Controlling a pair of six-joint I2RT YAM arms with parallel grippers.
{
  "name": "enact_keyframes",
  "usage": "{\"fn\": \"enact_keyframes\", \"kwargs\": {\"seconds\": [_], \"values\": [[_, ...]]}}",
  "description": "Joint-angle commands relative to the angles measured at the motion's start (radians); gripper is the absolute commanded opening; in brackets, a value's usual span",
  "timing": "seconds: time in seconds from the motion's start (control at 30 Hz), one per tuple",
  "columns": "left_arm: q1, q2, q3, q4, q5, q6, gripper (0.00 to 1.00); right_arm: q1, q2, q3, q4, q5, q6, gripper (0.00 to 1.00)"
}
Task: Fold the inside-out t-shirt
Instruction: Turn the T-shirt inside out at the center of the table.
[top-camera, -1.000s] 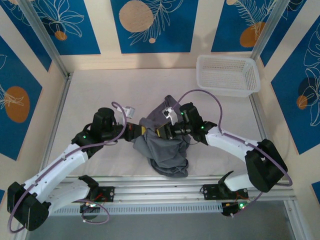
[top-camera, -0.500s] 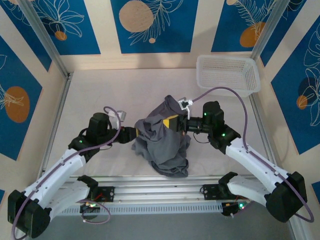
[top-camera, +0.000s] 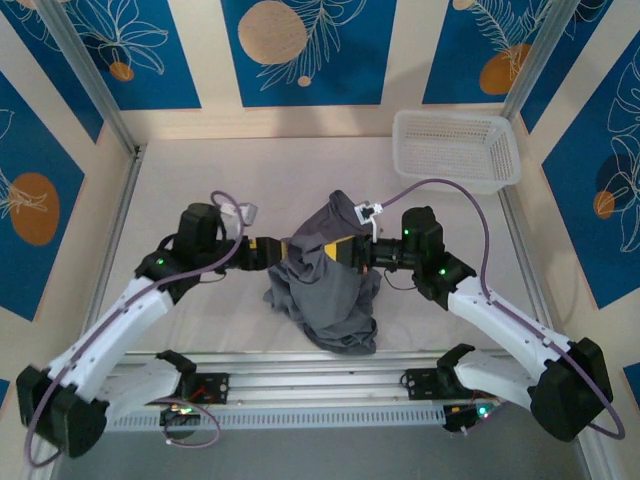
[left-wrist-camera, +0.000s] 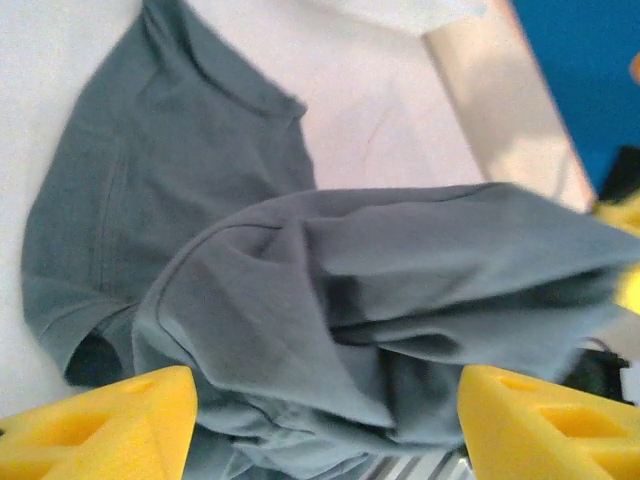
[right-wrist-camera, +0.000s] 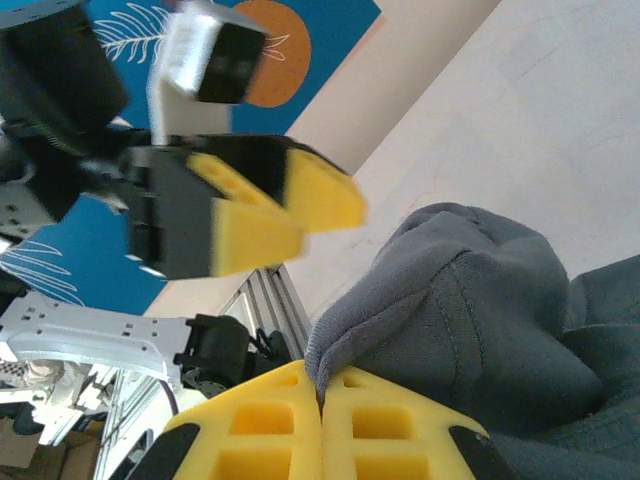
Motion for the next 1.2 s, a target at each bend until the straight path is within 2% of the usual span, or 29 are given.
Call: {"fn": "enact_keyframes", "kwargs": {"seconds": [0.0,0.07,0.1,0.13,0.17,0.2,0.23,0.37,0.43,0.47,0.53,0.63,0.73,0.87,0.93,1.03,1.07,1.13,1.17], "values": [[-0.019,0.06,0.021,0.007,0.052,-0.031,0.77,0.021,-0.001,0.024,-0.004,-0.007,0.012,0.0],[-0.027,0.114,0.024,0.024,0.046,-0.031,0.78,0.033,0.001,0.028,-0.008,-0.004,0.005,0.0],[-0.027,0.14,0.02,0.036,0.047,-0.033,0.74,0.035,0.0,0.026,-0.006,-0.001,0.005,0.0],[-0.027,0.158,0.015,0.052,0.051,-0.041,0.64,0.035,-0.004,0.023,-0.005,0.008,0.006,0.0],[-0.027,0.165,0.008,0.077,0.066,-0.052,0.44,0.034,-0.01,0.016,-0.008,0.024,0.006,0.0],[-0.026,0.158,-0.001,0.11,0.088,-0.072,0.18,0.028,-0.024,0.002,-0.019,0.048,0.007,0.0],[-0.023,0.136,-0.007,0.136,0.101,-0.09,0.02,0.017,-0.041,-0.018,-0.035,0.08,0.01,0.0],[-0.008,-0.002,0.009,0.194,0.112,-0.127,0.0,-0.024,-0.123,-0.282,0.024,0.278,-0.017,0.0],[-0.008,-0.036,0.002,0.247,0.162,-0.152,0.0,-0.018,-0.142,-0.361,0.043,0.264,-0.037,0.02],[-0.008,-0.042,-0.008,0.27,0.193,-0.165,0.0,-0.01,-0.154,-0.373,0.033,0.242,-0.047,0.1],[-0.014,-0.044,-0.035,0.297,0.229,-0.169,0.0,0.013,-0.191,-0.352,-0.016,0.237,-0.107,0.27],[-0.017,-0.045,-0.077,0.303,0.235,-0.158,0.0,0.063,-0.252,-0.257,-0.118,0.313,-0.267,0.41],[-0.024,-0.044,-0.091,0.311,0.248,-0.151,0.0,0.126,-0.219,-0.139,-0.151,0.356,-0.394,0.46],[-0.036,-0.052,-0.073,0.283,0.226,-0.131,0.0,0.273,-0.071,0.012,-0.153,0.44,-0.541,0.55],[-0.04,-0.055,-0.063,0.275,0.218,-0.127,0.0,0.311,0.004,0.054,-0.124,0.478,-0.593,0.58],[-0.044,-0.057,-0.051,0.258,0.212,-0.12,0.0,0.312,0.102,0.096,-0.094,0.543,-0.6,0.59],[-0.044,-0.057,-0.047,0.253,0.212,-0.116,0.0,0.305,0.127,0.099,-0.082,0.568,-0.597,0.56],[-0.045,-0.062,-0.043,0.237,0.209,-0.108,0.0,0.293,0.157,0.097,-0.07,0.626,-0.577,0.41],[-0.045,-0.066,-0.042,0.228,0.206,-0.102,0.0,0.286,0.162,0.088,-0.065,0.655,-0.559,0.29]]}}
